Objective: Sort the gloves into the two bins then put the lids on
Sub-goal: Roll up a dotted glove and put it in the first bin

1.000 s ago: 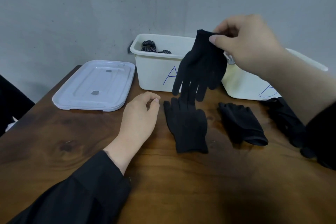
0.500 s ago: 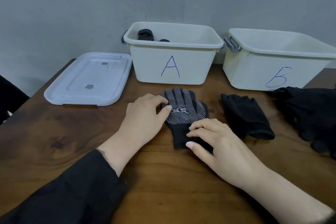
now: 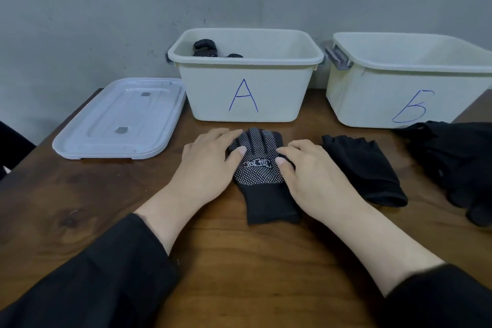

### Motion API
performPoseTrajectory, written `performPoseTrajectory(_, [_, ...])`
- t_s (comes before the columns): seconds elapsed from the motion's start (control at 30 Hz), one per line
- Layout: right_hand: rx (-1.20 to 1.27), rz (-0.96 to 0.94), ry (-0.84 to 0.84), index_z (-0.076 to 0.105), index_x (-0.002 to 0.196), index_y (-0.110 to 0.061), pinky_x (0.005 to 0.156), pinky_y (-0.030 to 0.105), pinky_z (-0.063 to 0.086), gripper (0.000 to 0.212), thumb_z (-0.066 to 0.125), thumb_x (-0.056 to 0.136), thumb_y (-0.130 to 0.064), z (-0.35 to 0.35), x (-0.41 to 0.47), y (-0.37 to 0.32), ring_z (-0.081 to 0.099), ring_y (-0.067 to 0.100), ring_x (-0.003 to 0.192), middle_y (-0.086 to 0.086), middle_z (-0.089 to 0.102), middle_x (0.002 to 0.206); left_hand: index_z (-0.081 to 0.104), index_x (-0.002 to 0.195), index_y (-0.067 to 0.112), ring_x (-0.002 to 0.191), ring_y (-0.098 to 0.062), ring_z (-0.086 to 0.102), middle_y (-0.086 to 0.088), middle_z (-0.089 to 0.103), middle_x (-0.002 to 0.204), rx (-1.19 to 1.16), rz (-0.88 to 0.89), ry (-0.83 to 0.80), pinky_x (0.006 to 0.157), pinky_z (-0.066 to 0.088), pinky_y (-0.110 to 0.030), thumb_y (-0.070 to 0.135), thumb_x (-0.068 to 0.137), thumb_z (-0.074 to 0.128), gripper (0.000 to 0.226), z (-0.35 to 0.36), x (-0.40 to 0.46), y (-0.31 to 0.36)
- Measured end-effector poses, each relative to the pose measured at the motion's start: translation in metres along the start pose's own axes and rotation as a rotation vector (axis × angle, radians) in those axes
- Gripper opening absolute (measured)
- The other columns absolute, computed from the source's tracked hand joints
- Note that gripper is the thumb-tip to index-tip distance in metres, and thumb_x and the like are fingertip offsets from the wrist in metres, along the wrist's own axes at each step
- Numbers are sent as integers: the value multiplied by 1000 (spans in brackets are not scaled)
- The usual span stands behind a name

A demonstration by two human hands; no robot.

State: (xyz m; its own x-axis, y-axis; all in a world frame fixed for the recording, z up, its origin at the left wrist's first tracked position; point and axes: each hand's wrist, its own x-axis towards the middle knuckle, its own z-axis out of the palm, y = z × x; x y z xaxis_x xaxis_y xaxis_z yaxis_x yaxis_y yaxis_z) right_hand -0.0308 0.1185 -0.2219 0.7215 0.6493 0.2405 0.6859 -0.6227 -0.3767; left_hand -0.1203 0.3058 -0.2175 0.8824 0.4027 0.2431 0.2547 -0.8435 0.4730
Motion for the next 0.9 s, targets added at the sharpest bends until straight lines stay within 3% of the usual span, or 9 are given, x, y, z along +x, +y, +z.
performPoseTrajectory(0.2, [33,34,94,64,130,-16,104,33,43,35,45,104,-30,-6,-2,2,53,21,117,1,59,130,53,141,32,136,-13,38,9,50,144,83,133,-8,111,25,-42,43,102,42,42,6,18,4])
performPoseTrajectory(0.37, [-10,13,92,74,105,-9,95,39,49,31,46,103,-23,-1,-5,4,58,24,101,4,63,114,59,134,30,130,-12,43,13,56,133,87,239,-17,109,27,-40,42,102,42,38,12,29,6])
performPoseTrajectory(0.6, [-60,21,57,69,125,-12,89,36,52,35,48,102,-27,-4,-15,-4,54,22,102,3,56,120,58,135,32,127,-10,42,16,56,126,147,321,-98,112,22,-39,36,103,42,36,16,32,12])
performPoseTrajectory(0.9, [-110,1,56,70,113,-7,85,37,51,35,43,103,-27,-1,-17,-2,49,21,98,3,52,117,39,151,30,147,-8,17,15,31,158,170,328,-208,120,10,-39,36,105,39,46,19,30,14])
